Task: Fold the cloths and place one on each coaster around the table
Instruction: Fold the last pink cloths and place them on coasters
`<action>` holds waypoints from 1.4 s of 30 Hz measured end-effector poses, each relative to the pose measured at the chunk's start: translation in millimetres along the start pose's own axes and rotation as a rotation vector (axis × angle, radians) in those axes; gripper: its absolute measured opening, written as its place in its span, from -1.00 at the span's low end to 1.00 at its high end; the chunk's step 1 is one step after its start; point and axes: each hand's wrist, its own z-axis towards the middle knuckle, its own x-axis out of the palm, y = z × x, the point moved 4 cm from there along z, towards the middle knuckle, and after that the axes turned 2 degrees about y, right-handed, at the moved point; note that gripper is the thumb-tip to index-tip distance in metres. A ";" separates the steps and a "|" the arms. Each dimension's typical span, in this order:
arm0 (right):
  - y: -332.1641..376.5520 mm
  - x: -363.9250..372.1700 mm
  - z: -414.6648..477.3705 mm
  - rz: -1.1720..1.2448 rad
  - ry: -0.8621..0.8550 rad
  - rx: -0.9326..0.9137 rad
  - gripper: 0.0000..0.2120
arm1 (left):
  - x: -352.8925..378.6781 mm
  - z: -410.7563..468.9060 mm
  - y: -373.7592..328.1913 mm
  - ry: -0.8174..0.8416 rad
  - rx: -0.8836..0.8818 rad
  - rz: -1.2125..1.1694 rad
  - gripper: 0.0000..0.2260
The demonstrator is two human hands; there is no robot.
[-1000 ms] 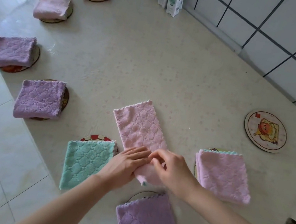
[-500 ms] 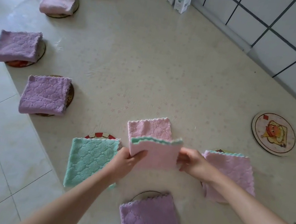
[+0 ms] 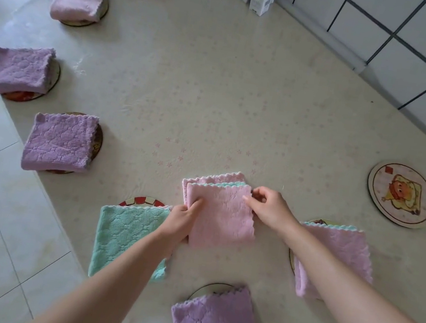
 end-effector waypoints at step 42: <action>36.3 1.0 38.0 -0.378 -0.091 -0.112 -0.82 | -26.9 13.3 -76.1 -0.281 0.390 0.548 -0.93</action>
